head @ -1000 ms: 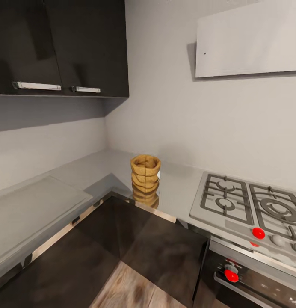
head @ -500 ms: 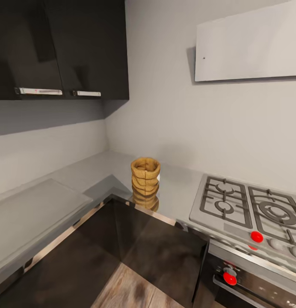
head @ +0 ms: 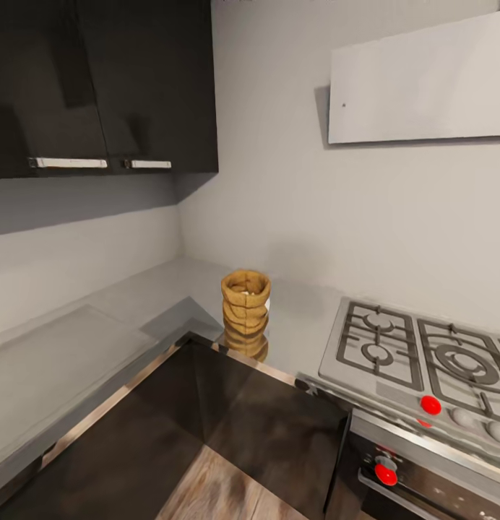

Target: In the kitchen, take the popcorn bag from the countertop, put it into the microwave, and heat it until the popcorn is cooked so the cooked popcorn ends up inside the bag.

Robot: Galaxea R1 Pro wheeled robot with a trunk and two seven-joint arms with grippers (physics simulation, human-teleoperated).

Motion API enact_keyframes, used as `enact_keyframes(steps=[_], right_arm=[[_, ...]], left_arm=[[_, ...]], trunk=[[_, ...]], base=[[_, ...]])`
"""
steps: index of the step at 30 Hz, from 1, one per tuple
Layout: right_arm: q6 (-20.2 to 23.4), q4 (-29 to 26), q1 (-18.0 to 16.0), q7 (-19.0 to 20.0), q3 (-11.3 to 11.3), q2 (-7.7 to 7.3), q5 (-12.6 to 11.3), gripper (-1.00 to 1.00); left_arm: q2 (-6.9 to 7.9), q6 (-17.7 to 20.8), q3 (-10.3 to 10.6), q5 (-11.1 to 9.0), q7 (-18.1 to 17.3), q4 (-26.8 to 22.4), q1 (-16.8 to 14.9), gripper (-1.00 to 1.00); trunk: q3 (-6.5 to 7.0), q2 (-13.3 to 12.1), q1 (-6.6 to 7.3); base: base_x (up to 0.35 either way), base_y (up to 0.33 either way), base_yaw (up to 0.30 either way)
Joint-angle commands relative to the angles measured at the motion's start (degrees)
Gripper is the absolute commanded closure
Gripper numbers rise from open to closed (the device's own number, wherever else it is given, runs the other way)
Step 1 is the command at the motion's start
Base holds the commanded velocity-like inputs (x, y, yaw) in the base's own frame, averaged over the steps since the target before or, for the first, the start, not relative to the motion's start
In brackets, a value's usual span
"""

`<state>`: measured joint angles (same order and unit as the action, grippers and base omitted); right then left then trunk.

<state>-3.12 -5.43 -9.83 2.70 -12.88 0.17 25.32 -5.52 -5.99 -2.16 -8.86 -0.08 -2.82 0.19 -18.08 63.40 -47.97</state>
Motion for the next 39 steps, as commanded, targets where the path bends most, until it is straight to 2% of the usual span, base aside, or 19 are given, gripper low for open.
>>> enact_keyframes(steps=[1,5,18,21,22,24,26,27,28,29,32,36,38,39], right_arm=[[-0.13,-0.01,-0.02,0.21,-0.49,0.01,0.46,-1.00],[-0.13,-0.01,-0.02,0.21,-0.48,0.01,0.52,-1.00],[0.02,-0.01,-0.02,0.28,-0.38,0.07,0.62,-1.00],[0.05,-0.01,-0.02,0.25,-0.29,0.28,0.85,-1.00],[0.60,-1.80,-0.02,0.83,-0.25,1.10,1.26,-1.00],[2.52,-7.12,-0.02,0.96,0.72,2.18,1.37,-1.00],[11.50,-17.82,-0.02,1.26,5.27,3.88,1.17,-1.00],[15.73,-23.06,-0.02,1.77,7.02,4.58,1.05,-1.00],[18.13,-26.44,-0.02,2.47,7.76,5.14,0.99,-1.00],[20.40,-29.72,-0.02,3.45,8.24,5.59,0.95,-1.00],[29.49,-41.81,-0.02,9.59,9.02,6.35,0.99,-1.00],[40.11,-57.59,-0.02,18.17,9.13,6.57,0.82,-1.00],[46.86,-67.61,-0.02,23.99,9.21,6.60,0.79,-1.00],[48.59,-70.48,-0.02,25.44,9.32,6.63,0.79,-1.00]], left_arm=[[-0.02,-0.07,-0.19,-0.28,-0.01,-0.08,0.01,-1.00],[-0.02,-0.04,-0.21,-0.28,-0.01,-0.08,0.02,-1.00],[0.05,-0.06,-0.16,-0.28,-0.01,-0.13,0.01,-1.00],[0.00,-0.07,-0.14,-0.28,-0.01,-0.14,0.01,-1.00],[-0.01,-0.06,-0.13,-0.28,-0.01,-0.10,-0.01,-1.00],[-0.01,-0.03,-0.14,-0.28,-0.01,-0.09,0.00,-1.00],[-0.02,-0.06,-0.13,-0.28,-0.01,-0.08,-0.01,-1.00],[-0.02,-0.03,-0.14,-0.28,-0.01,-0.08,-0.01,-1.00],[-0.02,-0.03,-0.14,-0.28,-0.01,-0.08,-0.01,-1.00],[-0.02,-0.03,-0.13,-0.28,-0.01,-0.08,-0.01,-1.00],[-0.02,-0.02,-0.13,-0.28,-0.01,-0.08,-0.01,-1.00],[-0.02,-0.03,-0.13,-0.28,-0.01,-0.08,0.00,-1.00],[-0.02,-0.04,-0.13,-0.28,-0.01,-0.08,0.00,-1.00],[-0.02,-0.04,-0.13,-0.28,-0.01,-0.08,-0.01,-1.00]], trunk=[[0.13,-0.38,0.22],[0.85,-1.98,1.10],[0.85,-1.98,1.10],[0.85,-1.98,1.10],[0.85,-1.98,1.10],[0.85,-1.98,1.10],[0.85,-1.98,1.10],[0.85,-1.98,1.10],[0.85,-1.98,1.10],[0.85,-1.98,1.10],[0.85,-1.98,1.10],[0.85,-1.98,1.10],[0.85,-1.98,1.10],[0.85,-1.98,1.10]], base=[[0.000,0.000,0.000],[0.000,0.000,0.000],[0.000,0.000,0.000],[0.000,0.000,0.000],[0.000,0.000,0.000],[0.000,0.000,0.000],[0.000,0.000,0.000],[0.000,0.000,0.000],[0.000,0.000,0.000],[0.000,0.000,0.000],[0.000,0.000,0.000],[0.000,0.000,0.000],[0.000,0.000,0.000],[0.000,0.000,0.000]])
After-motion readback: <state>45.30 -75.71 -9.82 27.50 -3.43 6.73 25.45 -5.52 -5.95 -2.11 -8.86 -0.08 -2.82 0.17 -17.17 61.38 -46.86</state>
